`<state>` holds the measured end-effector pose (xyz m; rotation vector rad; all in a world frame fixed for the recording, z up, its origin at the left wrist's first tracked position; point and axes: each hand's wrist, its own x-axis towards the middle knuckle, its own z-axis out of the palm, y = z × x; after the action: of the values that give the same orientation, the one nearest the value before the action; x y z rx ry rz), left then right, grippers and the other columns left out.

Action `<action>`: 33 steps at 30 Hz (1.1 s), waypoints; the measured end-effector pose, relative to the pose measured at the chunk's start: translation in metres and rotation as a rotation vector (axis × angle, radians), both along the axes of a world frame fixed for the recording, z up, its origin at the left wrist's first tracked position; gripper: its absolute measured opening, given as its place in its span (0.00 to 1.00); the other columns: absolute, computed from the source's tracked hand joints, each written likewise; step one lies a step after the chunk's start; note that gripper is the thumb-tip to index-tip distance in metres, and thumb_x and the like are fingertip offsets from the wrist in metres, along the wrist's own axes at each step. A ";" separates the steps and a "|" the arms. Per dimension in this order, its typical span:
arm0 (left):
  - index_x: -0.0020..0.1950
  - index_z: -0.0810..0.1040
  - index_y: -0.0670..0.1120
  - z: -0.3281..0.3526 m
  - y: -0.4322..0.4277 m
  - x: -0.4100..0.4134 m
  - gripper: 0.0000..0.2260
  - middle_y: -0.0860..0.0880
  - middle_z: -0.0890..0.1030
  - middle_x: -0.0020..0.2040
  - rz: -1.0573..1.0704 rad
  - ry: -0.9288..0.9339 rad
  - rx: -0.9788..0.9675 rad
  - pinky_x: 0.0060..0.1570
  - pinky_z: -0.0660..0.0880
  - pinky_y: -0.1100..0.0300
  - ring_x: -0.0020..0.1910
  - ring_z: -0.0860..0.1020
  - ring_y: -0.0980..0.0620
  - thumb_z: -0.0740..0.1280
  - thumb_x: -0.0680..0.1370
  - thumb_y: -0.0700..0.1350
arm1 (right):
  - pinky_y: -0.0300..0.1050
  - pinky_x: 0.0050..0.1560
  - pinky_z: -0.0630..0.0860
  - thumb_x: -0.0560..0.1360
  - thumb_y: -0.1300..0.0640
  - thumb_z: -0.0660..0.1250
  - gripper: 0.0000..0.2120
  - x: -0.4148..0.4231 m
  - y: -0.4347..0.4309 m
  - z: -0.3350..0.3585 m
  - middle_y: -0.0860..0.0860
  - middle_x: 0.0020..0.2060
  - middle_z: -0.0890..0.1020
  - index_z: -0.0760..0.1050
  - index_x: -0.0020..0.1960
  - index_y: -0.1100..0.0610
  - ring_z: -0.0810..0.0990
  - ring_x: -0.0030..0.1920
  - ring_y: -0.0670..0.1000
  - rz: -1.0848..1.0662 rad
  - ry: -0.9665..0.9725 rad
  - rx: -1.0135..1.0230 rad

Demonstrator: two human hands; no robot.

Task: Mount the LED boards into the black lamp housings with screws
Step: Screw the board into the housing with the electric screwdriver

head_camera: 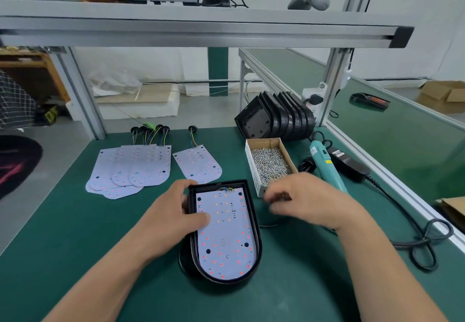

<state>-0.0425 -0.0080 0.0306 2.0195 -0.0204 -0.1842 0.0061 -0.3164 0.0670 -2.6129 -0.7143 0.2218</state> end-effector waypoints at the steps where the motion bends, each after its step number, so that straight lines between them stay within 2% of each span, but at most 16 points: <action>1: 0.66 0.71 0.61 0.000 0.001 0.000 0.31 0.54 0.87 0.52 0.012 -0.005 -0.002 0.57 0.82 0.44 0.50 0.86 0.53 0.76 0.65 0.54 | 0.36 0.51 0.75 0.74 0.50 0.76 0.10 -0.001 0.005 -0.002 0.38 0.47 0.85 0.85 0.55 0.44 0.81 0.49 0.40 0.034 -0.002 -0.113; 3: 0.66 0.71 0.61 0.000 0.002 0.000 0.31 0.55 0.87 0.53 0.030 -0.014 -0.001 0.59 0.81 0.43 0.51 0.86 0.53 0.75 0.65 0.54 | 0.44 0.54 0.77 0.73 0.46 0.76 0.13 -0.002 0.010 -0.004 0.39 0.49 0.84 0.83 0.58 0.44 0.80 0.51 0.43 0.023 -0.008 -0.240; 7: 0.66 0.71 0.61 0.001 0.001 0.000 0.30 0.54 0.87 0.53 0.053 -0.029 0.003 0.59 0.81 0.44 0.51 0.86 0.54 0.75 0.65 0.53 | 0.47 0.50 0.77 0.70 0.40 0.75 0.13 -0.004 0.008 -0.003 0.40 0.44 0.81 0.82 0.52 0.43 0.78 0.47 0.43 0.009 -0.013 -0.311; 9: 0.67 0.71 0.60 0.000 0.000 0.001 0.31 0.55 0.87 0.53 0.071 -0.034 -0.027 0.59 0.81 0.44 0.51 0.86 0.53 0.75 0.65 0.51 | 0.49 0.49 0.77 0.72 0.43 0.73 0.08 -0.005 0.012 -0.006 0.42 0.40 0.81 0.80 0.46 0.46 0.77 0.46 0.45 0.027 -0.043 -0.348; 11: 0.67 0.71 0.60 -0.001 0.000 0.002 0.31 0.56 0.87 0.53 0.113 -0.054 -0.084 0.57 0.82 0.46 0.51 0.86 0.53 0.75 0.66 0.50 | 0.52 0.49 0.77 0.76 0.48 0.69 0.08 -0.003 0.017 -0.008 0.46 0.40 0.82 0.78 0.44 0.52 0.78 0.47 0.50 0.020 -0.087 -0.326; 12: 0.67 0.71 0.61 -0.001 0.001 0.003 0.30 0.57 0.87 0.53 0.143 -0.074 -0.114 0.56 0.82 0.47 0.50 0.86 0.53 0.75 0.66 0.49 | 0.53 0.49 0.78 0.79 0.50 0.67 0.07 -0.002 0.019 -0.008 0.48 0.40 0.83 0.77 0.45 0.53 0.80 0.46 0.52 -0.011 -0.061 -0.214; 15: 0.63 0.70 0.65 -0.004 -0.001 0.007 0.27 0.56 0.86 0.54 0.265 -0.174 -0.214 0.50 0.79 0.55 0.50 0.85 0.54 0.76 0.69 0.47 | 0.53 0.45 0.84 0.85 0.56 0.63 0.08 -0.004 0.025 -0.008 0.52 0.40 0.86 0.75 0.48 0.56 0.85 0.42 0.51 -0.154 0.231 0.381; 18: 0.66 0.71 0.61 -0.011 -0.004 0.011 0.26 0.51 0.86 0.57 0.369 -0.217 -0.353 0.54 0.81 0.50 0.53 0.86 0.51 0.76 0.77 0.38 | 0.61 0.49 0.78 0.87 0.57 0.61 0.09 -0.005 0.034 -0.012 0.55 0.46 0.88 0.74 0.50 0.59 0.88 0.49 0.58 -0.248 0.401 0.792; 20: 0.66 0.71 0.59 -0.015 -0.007 0.012 0.25 0.50 0.86 0.58 0.379 -0.181 -0.469 0.51 0.83 0.46 0.54 0.86 0.48 0.74 0.79 0.35 | 0.54 0.48 0.81 0.88 0.59 0.61 0.09 -0.007 0.044 -0.012 0.57 0.53 0.86 0.73 0.49 0.59 0.88 0.53 0.57 -0.243 0.483 1.054; 22: 0.67 0.72 0.56 -0.018 -0.012 0.012 0.24 0.49 0.86 0.58 0.377 -0.128 -0.586 0.48 0.84 0.46 0.54 0.87 0.46 0.74 0.79 0.35 | 0.41 0.39 0.81 0.87 0.60 0.61 0.09 -0.011 0.055 -0.011 0.55 0.53 0.86 0.74 0.48 0.57 0.87 0.48 0.51 -0.263 0.522 1.185; 24: 0.68 0.72 0.52 -0.021 -0.017 0.012 0.23 0.48 0.87 0.58 0.382 -0.095 -0.660 0.51 0.84 0.44 0.56 0.86 0.44 0.73 0.79 0.34 | 0.42 0.40 0.77 0.87 0.58 0.62 0.10 -0.013 0.065 -0.015 0.50 0.45 0.84 0.75 0.47 0.54 0.80 0.42 0.49 -0.303 0.464 1.156; 27: 0.66 0.73 0.50 -0.023 -0.022 0.012 0.22 0.47 0.87 0.58 0.389 -0.081 -0.715 0.50 0.84 0.45 0.57 0.86 0.43 0.74 0.78 0.33 | 0.44 0.46 0.72 0.87 0.54 0.62 0.10 -0.014 0.074 -0.021 0.48 0.40 0.78 0.77 0.48 0.52 0.73 0.43 0.48 -0.334 0.319 1.038; 29: 0.66 0.73 0.50 -0.023 -0.024 0.013 0.25 0.47 0.87 0.57 0.398 -0.103 -0.719 0.51 0.84 0.45 0.57 0.86 0.42 0.77 0.74 0.36 | 0.35 0.37 0.74 0.86 0.49 0.63 0.09 -0.016 0.074 -0.019 0.44 0.40 0.80 0.78 0.51 0.51 0.76 0.39 0.44 -0.318 0.333 1.022; 30: 0.66 0.73 0.51 -0.022 -0.024 0.013 0.26 0.47 0.87 0.57 0.399 -0.124 -0.708 0.53 0.84 0.44 0.57 0.86 0.43 0.78 0.71 0.38 | 0.32 0.37 0.76 0.85 0.47 0.65 0.08 -0.016 0.073 -0.019 0.43 0.43 0.82 0.79 0.55 0.50 0.79 0.40 0.42 -0.290 0.349 1.003; 32: 0.65 0.73 0.53 -0.021 -0.024 0.013 0.27 0.48 0.87 0.56 0.379 -0.158 -0.683 0.57 0.83 0.41 0.58 0.85 0.42 0.77 0.69 0.42 | 0.37 0.54 0.80 0.84 0.50 0.68 0.14 -0.014 0.068 -0.020 0.43 0.57 0.84 0.77 0.69 0.50 0.82 0.55 0.42 -0.256 0.333 0.913; 33: 0.65 0.73 0.53 -0.021 -0.025 0.012 0.27 0.47 0.87 0.56 0.365 -0.165 -0.680 0.58 0.82 0.41 0.58 0.85 0.42 0.77 0.69 0.42 | 0.40 0.59 0.80 0.84 0.54 0.68 0.16 -0.014 0.067 -0.019 0.46 0.60 0.84 0.76 0.71 0.52 0.83 0.58 0.43 -0.235 0.330 0.894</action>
<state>-0.0308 -0.0325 0.0091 1.3245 0.1605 0.2020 -0.0084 -0.2498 0.0476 -1.7233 -0.2773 0.1952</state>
